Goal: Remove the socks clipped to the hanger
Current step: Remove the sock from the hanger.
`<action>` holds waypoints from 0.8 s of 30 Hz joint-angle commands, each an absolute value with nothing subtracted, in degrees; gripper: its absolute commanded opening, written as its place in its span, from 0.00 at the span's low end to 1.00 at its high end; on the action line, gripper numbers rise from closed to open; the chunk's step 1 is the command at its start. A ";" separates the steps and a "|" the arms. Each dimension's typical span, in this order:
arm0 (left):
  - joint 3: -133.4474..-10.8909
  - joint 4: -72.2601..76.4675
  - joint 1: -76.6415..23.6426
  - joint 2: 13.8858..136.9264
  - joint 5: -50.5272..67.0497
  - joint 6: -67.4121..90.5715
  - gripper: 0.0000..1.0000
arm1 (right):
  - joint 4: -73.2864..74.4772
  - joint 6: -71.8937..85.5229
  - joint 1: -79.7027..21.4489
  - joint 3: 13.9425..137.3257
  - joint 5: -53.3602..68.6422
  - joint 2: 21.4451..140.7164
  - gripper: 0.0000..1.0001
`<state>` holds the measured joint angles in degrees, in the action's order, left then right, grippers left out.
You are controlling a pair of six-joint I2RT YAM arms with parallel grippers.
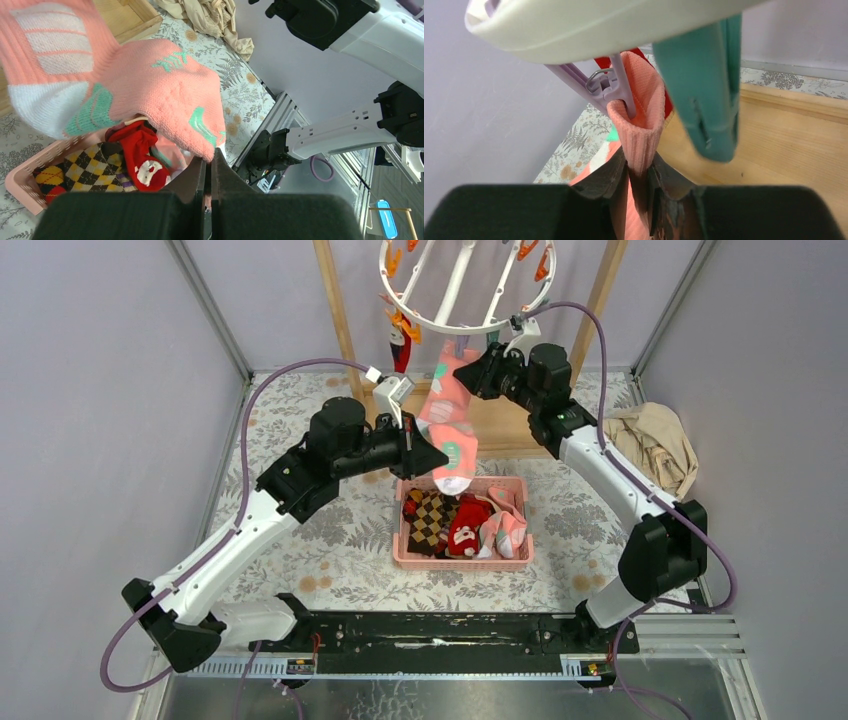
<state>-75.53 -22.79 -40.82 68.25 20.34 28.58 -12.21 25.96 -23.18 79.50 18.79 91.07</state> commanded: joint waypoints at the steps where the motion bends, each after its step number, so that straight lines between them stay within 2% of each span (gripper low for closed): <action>1: -77.18 -23.20 -40.69 66.70 19.12 27.27 0.00 | -13.85 25.95 -22.94 78.48 19.41 86.13 0.23; 16: -75.70 -24.15 -40.68 64.69 17.16 28.42 0.00 | -7.30 23.14 -22.68 74.80 17.69 79.36 0.25; 19: -75.62 -24.15 -40.68 64.56 17.16 28.65 0.00 | -6.68 23.29 -22.59 74.71 17.83 78.91 0.31; 24: -75.41 -24.49 -40.69 63.95 16.71 28.91 0.00 | -3.32 23.29 -22.40 75.85 17.52 78.60 0.52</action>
